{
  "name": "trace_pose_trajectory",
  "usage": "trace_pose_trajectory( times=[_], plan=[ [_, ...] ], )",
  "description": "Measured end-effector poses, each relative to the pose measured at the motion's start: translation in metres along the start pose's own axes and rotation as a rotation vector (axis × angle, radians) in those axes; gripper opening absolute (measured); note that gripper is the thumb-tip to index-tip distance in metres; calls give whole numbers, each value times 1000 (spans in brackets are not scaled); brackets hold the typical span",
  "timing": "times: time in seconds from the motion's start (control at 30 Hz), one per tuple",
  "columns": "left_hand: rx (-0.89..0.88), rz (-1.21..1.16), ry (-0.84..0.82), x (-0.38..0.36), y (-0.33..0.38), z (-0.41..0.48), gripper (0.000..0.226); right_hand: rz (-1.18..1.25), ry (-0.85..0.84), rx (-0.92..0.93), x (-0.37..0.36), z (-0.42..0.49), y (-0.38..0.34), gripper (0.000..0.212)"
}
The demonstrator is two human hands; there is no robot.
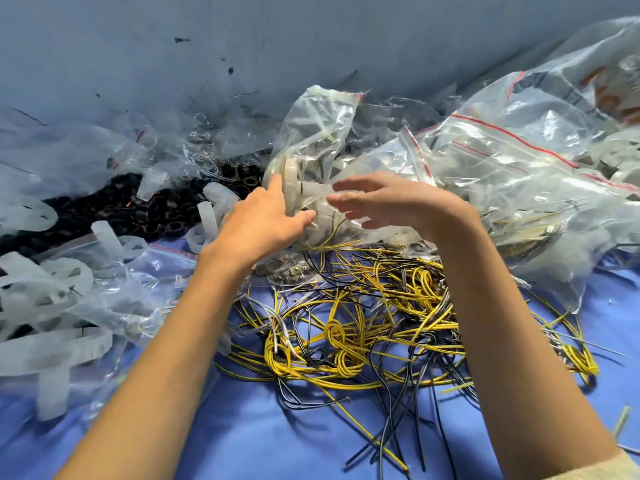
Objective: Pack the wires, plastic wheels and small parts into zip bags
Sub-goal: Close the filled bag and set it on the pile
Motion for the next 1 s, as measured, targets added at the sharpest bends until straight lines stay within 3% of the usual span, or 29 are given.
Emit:
trace_pose_trajectory(
  times=[0.17,0.4,0.53,0.67,0.8,0.9,1.0],
  plan=[
    [135,135,210,-7,-1,9,57,-73,-20,14,3,-4,-1,39],
    [70,231,367,0,-16,18,38,-275,129,208,8,-12,-37,33],
    [69,233,408,9,-33,21,31,-421,71,261,-8,-22,-56,35],
    [152,222,372,5,-56,23,26,-568,-74,221,-20,-32,-62,39],
    [213,241,264,-2,-70,25,26,-426,-203,245,-30,-43,-69,35],
    [158,196,81,-9,-71,26,22,-279,-259,258,-38,-44,-72,34],
    [84,108,-159,-5,-74,22,12,-280,-296,257,-45,-40,-69,35]
  ],
)
Point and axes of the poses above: each hand's wrist, its own z-axis towards the middle knuckle, its own x-axis out of the back of the hand, y = z × x, the point moved 9 cm from there along z, towards the middle knuckle, and after that the axes turned 6 degrees about z, right-handed, at the moved point
